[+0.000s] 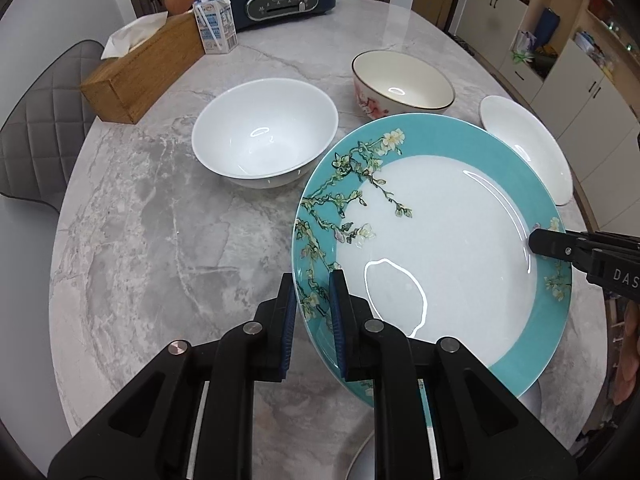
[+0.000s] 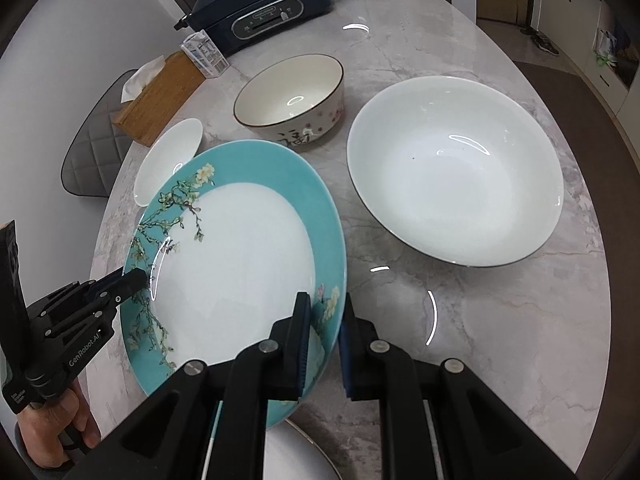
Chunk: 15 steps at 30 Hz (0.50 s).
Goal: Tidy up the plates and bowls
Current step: 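Lift the deep teal plate with both tools and carry it over the stack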
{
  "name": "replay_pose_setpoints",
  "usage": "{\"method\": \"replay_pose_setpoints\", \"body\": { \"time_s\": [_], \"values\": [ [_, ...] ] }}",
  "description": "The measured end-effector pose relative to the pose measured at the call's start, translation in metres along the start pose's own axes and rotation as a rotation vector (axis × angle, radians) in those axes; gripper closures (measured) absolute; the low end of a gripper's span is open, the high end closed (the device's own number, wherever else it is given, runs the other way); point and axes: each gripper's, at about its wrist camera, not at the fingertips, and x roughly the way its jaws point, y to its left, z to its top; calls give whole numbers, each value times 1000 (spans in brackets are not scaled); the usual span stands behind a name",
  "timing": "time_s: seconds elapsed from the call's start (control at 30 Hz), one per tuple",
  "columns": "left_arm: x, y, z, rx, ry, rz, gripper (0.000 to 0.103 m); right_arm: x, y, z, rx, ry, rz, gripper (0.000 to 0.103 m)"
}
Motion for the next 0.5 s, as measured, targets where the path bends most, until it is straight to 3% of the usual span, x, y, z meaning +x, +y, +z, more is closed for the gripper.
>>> {"method": "replay_pose_setpoints", "body": {
  "time_s": [0.5],
  "values": [
    [-91, -26, -58, 38, -57, -27, 88, -78, 12, -60, -50, -60, 32, 89]
  ]
}}
